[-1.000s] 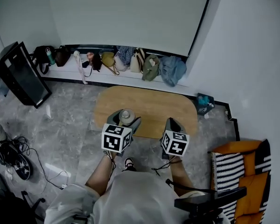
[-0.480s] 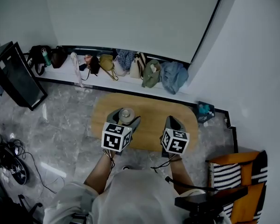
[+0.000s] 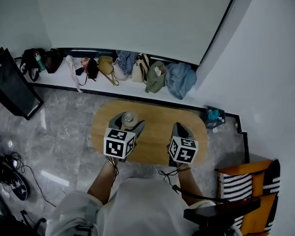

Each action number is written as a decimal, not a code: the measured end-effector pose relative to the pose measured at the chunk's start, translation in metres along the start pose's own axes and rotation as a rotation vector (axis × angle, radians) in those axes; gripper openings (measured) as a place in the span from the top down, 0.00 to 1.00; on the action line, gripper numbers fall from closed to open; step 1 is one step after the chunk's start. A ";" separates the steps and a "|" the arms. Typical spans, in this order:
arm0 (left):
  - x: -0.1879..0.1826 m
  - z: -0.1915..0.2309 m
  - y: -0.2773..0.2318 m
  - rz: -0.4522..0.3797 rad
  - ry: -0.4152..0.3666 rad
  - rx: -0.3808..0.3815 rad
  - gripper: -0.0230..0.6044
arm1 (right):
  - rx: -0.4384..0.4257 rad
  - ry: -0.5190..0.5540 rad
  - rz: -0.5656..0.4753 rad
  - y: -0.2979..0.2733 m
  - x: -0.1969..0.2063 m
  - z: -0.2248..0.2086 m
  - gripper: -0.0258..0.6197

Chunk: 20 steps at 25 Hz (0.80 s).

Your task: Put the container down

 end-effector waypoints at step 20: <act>0.040 -0.013 -0.068 0.117 0.075 -0.066 0.42 | -0.074 -0.022 0.197 -0.092 0.023 -0.057 0.92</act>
Point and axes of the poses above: the fingertips, and each gripper's own axes: y backward along the fingers, z to its left, x out of its underside, the point moved 9 cm from there along y, backward along the fingers, and after that the axes turned 12 degrees about -y, right-handed, at the moved point
